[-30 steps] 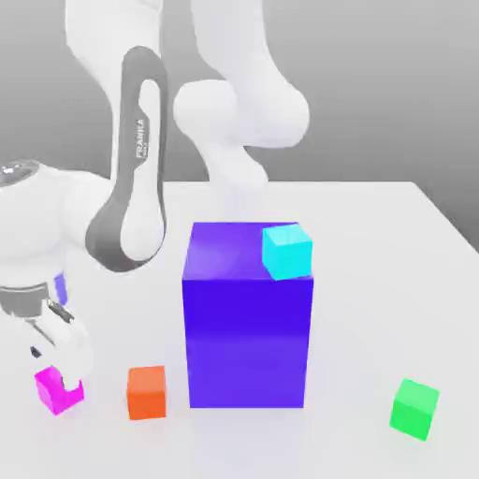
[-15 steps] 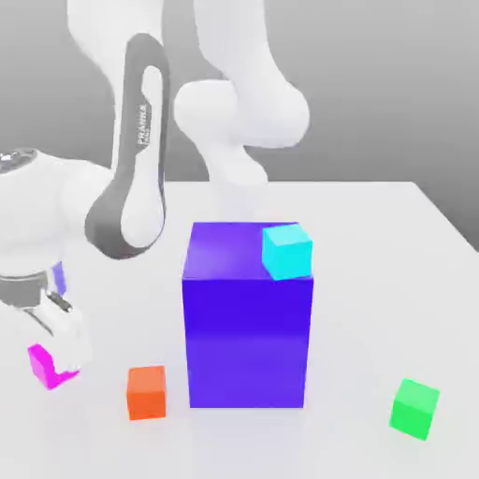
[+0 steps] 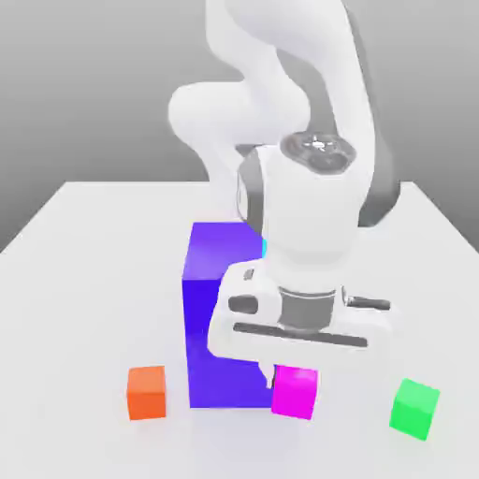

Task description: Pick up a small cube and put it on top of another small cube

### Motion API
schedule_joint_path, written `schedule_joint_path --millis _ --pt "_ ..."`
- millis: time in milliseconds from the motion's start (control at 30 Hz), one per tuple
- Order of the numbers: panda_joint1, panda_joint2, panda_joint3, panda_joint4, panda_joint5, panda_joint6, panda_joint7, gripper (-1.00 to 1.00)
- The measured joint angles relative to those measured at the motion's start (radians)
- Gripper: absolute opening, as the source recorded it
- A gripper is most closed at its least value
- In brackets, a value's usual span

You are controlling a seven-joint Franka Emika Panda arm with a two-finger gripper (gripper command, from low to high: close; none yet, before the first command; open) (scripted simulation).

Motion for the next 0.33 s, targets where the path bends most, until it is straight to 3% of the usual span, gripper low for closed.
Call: schedule_joint_path --millis 100,233,267,333 --pt "0.098 0.009 0.077 0.004 -0.007 0.018 0.061 -1.0" --pt "0.155 0.135 0.052 0.016 -0.087 0.131 0.138 -1.0" --pt "0.164 0.157 0.043 0.017 -0.102 0.151 0.149 1.0" --pt "0.164 0.157 0.043 0.017 -0.102 0.151 0.149 1.0"
